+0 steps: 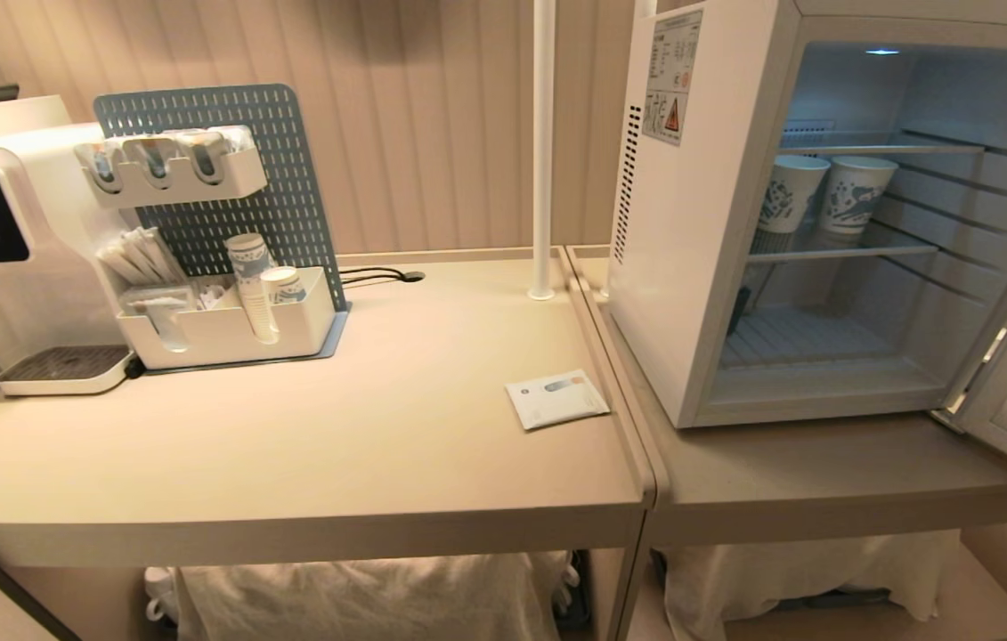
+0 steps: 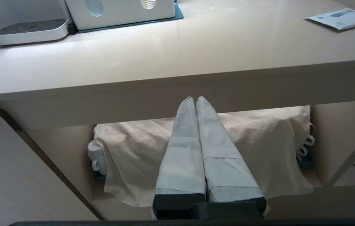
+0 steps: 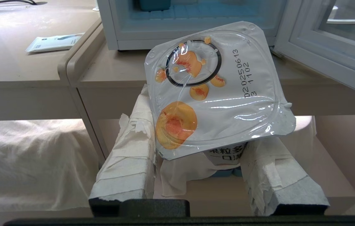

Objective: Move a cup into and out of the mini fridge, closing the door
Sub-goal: Put the yoghurt in the freezer

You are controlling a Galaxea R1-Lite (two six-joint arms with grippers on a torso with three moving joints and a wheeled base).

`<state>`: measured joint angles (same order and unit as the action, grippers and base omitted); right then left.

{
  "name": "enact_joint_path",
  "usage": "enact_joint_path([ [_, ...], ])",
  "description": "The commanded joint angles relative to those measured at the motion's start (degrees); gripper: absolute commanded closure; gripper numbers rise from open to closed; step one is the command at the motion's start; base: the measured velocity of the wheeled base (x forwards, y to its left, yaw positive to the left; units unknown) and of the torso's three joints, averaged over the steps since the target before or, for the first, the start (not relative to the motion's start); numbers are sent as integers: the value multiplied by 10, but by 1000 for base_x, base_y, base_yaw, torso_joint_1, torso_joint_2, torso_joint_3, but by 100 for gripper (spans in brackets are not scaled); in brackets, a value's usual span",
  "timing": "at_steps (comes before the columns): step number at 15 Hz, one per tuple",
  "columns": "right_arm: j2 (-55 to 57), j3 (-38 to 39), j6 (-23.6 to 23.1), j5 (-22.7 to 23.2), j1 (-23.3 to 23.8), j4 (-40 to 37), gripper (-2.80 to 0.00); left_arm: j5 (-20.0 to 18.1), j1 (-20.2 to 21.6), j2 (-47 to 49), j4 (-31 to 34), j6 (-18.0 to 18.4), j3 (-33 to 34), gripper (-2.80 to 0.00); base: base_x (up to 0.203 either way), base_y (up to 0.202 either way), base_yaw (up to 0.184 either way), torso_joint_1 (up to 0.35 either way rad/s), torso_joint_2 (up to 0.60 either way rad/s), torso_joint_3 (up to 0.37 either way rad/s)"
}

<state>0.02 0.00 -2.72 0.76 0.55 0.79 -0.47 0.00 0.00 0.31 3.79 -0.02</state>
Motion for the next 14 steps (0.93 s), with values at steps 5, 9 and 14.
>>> enact_joint_path([
  [5, -1, 6, 0, 0, 0, 0, 0, -1, 0, 0, 2, -1, 0, 0, 0, 0, 0, 0, 0, 0],
  [9, -1, 5, 0, 0, 1, 0, 0, 0, 0, 0, 2, -2, 0, 0, 0, 0, 0, 0, 0, 0],
  [14, -1, 5, -1, 0, 0, 0, 0, 0, 0, 0, 1, -2, 0, 0, -174, 0, 1, 4, 3, 1],
])
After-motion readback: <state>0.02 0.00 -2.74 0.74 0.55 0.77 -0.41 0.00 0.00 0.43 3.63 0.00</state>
